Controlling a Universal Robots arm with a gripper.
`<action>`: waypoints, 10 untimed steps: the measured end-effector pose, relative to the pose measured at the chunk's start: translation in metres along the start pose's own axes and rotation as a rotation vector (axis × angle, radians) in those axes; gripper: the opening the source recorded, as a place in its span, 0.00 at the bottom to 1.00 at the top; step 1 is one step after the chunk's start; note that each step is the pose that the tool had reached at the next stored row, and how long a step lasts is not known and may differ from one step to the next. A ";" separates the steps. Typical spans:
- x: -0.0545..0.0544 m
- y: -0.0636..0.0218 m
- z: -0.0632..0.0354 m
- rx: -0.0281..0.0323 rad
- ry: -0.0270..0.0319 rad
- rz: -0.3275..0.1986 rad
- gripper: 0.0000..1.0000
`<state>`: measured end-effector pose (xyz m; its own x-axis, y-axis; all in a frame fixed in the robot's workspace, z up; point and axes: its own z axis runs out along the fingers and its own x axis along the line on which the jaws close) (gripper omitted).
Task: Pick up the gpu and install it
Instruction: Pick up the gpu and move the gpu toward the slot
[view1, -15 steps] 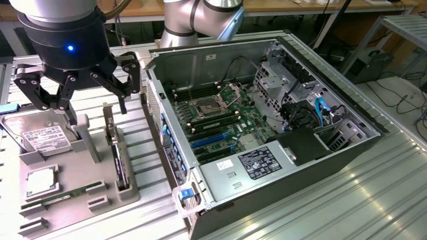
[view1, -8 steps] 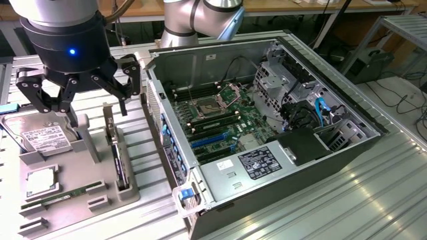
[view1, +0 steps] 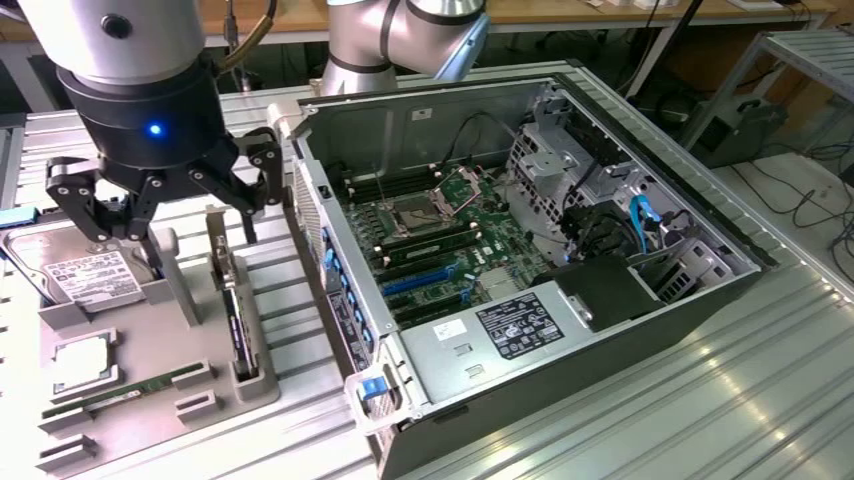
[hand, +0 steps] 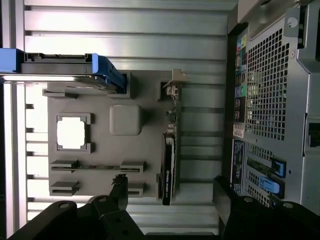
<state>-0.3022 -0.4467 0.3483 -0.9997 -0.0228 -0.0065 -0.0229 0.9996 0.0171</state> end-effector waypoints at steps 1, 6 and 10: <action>0.000 0.0000 0.0014 0.0001 0.0001 0.000 0.78; 0.000 -0.0002 0.0112 0.0000 0.0001 -0.002 0.78; 0.000 -0.0003 0.0180 0.0000 0.0000 -0.004 0.78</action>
<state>-0.3022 -0.4467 0.3303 -0.9996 -0.0266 -0.0065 -0.0267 0.9995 0.0171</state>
